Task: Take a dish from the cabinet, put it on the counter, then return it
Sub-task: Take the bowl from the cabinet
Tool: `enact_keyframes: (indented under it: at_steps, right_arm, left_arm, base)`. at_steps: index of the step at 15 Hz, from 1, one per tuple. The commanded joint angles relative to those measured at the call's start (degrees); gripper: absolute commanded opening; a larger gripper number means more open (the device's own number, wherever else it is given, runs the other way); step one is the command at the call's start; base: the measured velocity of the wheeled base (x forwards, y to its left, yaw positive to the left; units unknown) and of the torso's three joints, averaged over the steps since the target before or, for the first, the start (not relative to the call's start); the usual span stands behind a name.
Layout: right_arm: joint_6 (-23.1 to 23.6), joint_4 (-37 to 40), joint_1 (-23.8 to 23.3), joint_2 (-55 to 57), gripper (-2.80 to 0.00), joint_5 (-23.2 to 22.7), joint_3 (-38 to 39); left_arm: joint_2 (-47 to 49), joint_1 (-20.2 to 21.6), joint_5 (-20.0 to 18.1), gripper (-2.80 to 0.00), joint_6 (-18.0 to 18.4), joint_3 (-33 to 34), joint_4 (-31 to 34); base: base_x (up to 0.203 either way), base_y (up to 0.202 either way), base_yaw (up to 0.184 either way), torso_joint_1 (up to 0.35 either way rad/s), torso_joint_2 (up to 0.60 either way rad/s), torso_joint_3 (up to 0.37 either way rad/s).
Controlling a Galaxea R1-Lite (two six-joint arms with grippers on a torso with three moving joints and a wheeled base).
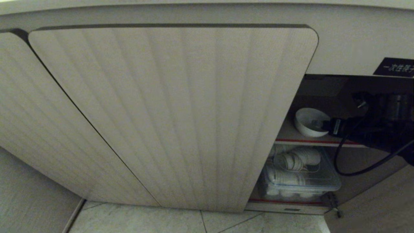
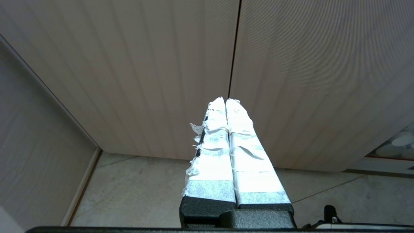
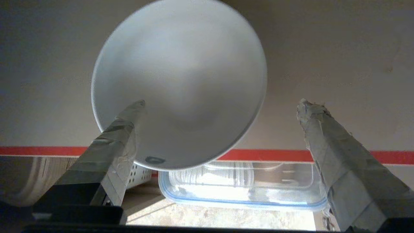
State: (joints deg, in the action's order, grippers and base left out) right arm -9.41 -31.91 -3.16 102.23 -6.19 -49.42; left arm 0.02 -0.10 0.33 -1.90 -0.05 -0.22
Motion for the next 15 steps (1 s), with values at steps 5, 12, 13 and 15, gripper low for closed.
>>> enact_keyframes:
  at_steps: [5, 12, 13, 15]
  right_arm:
    - [0.27, 0.09, -0.01, 0.43, 0.00, -0.06, -0.15]
    - [2.55, 1.94, -0.01, 0.43, 0.00, 0.03, -0.33]
    - [2.55, 2.05, -0.01, 0.51, 0.00, 0.03, -0.33]
    - [2.55, 2.20, -0.01, 0.60, 0.00, 0.03, -0.33]
  left_arm:
    - [-0.02, 0.01, 0.02, -2.80, -0.03, 0.04, -0.04]
    - [-0.02, 0.01, 0.02, -2.80, -0.03, -0.04, -0.04]
    - [-0.02, 0.01, 0.02, -2.80, -0.03, -0.04, -0.04]
    - [-0.02, 0.01, 0.02, -2.80, -0.03, 0.05, -0.04]
  base:
    - [0.000, 0.000, 0.000, 0.000, 0.00, 0.000]
    - [0.000, 0.000, 0.000, 0.000, 0.00, 0.000]
    - [0.000, 0.000, 0.000, 0.000, 0.00, 0.000]
    - [0.000, 0.000, 0.000, 0.000, 0.00, 0.000]
